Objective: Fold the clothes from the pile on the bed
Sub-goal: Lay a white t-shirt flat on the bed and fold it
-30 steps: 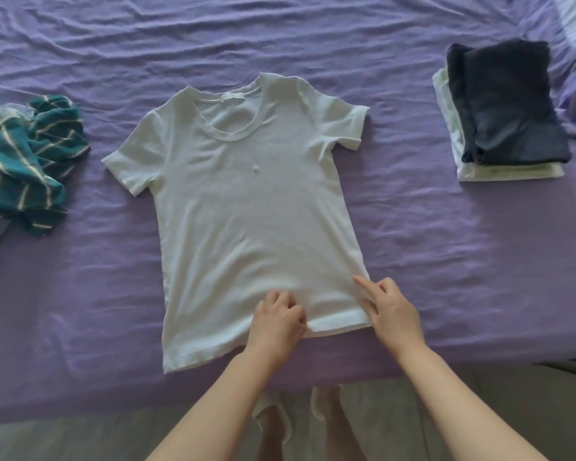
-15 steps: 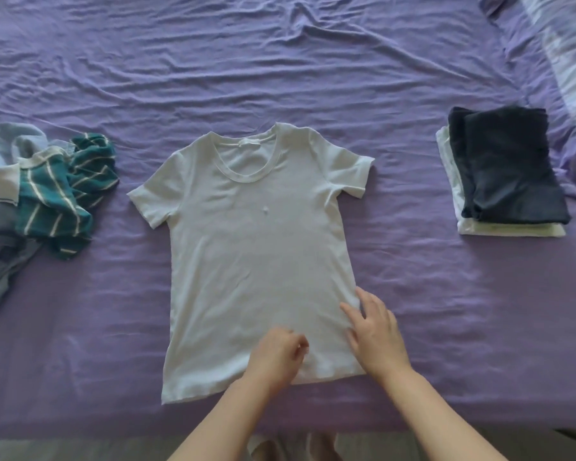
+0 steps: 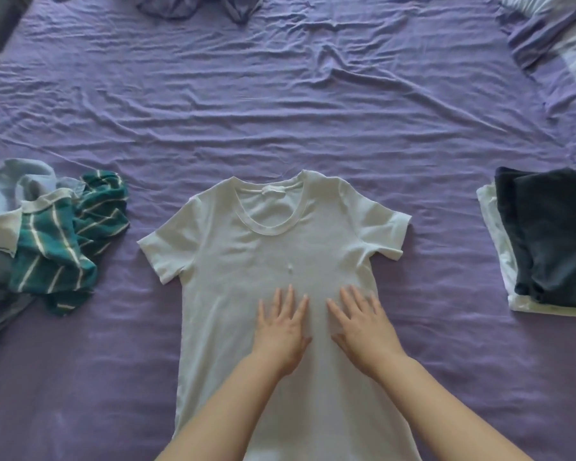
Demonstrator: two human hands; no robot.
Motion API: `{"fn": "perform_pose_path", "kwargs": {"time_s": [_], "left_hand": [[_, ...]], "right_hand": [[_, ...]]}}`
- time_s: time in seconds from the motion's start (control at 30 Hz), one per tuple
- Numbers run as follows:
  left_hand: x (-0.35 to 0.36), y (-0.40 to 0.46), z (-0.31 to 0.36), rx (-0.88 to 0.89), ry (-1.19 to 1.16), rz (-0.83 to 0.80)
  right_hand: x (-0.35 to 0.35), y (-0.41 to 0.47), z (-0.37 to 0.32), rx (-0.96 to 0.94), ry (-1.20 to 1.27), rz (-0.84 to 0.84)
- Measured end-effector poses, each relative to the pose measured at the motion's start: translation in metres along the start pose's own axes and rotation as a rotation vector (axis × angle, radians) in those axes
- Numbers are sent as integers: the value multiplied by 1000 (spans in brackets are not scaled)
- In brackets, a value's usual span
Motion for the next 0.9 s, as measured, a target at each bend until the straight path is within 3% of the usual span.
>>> {"fn": "perform_pose_path", "kwargs": {"time_s": [0.17, 0.3, 0.67, 0.73, 0.83, 0.9], "left_hand": [[-16, 53, -33, 110, 92, 72], [-29, 99, -56, 189, 141, 147], [-63, 172, -60, 168, 143, 116], [-66, 167, -52, 115, 105, 137], [-71, 158, -27, 117, 34, 238], [-69, 154, -3, 203, 5, 265]], "right_hand": [[-5, 57, 7, 31, -33, -30], [-25, 101, 21, 65, -153, 83], [-32, 159, 54, 96, -32, -128], [-43, 158, 63, 75, 12, -45], [-67, 157, 96, 139, 89, 278], [-72, 154, 125, 253, 47, 283]]}}
Point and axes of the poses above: each hand's wrist, its own y-axis towards the middle knuckle, its own x-axis out of the palm, z = x × y, the point moved 2 cm from there along y, towards the middle knuckle, and after that the axes turned 9 degrees about z, right-handed, at the moved point
